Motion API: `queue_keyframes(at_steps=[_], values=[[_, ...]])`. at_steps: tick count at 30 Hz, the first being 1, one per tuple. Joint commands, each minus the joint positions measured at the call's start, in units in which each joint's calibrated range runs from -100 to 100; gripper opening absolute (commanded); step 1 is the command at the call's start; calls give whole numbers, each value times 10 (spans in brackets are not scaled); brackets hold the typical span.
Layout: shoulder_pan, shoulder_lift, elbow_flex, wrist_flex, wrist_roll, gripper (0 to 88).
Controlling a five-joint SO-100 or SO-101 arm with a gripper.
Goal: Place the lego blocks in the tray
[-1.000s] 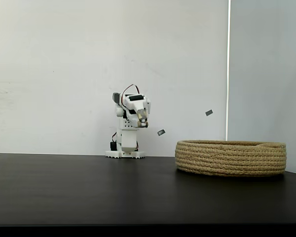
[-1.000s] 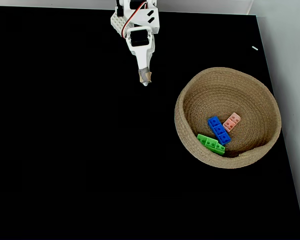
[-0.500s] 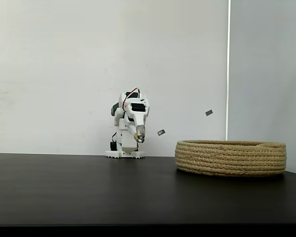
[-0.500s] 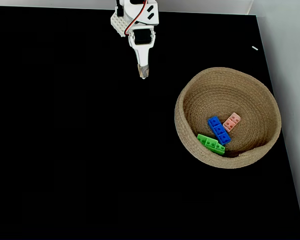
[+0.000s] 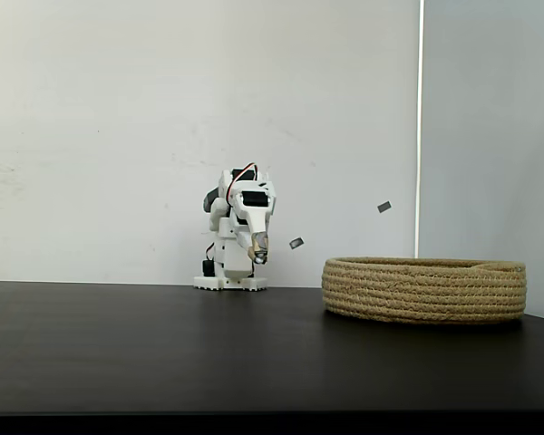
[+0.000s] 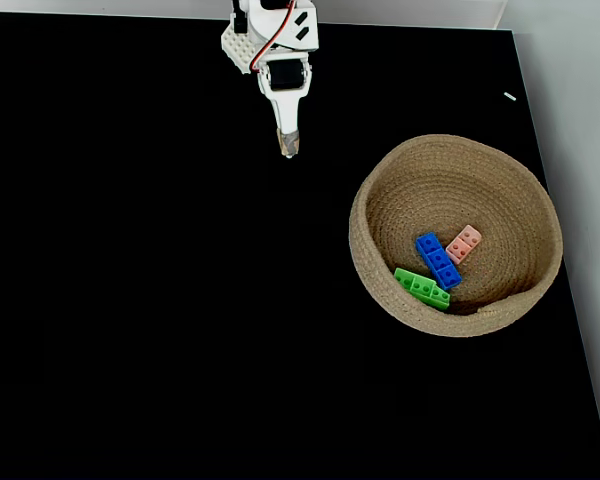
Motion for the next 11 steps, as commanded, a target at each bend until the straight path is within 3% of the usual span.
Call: queue_keyframes(at_steps=[1, 11], values=[[-2, -10, 6, 1, -9, 3], [-3, -10, 6, 0, -2, 3]])
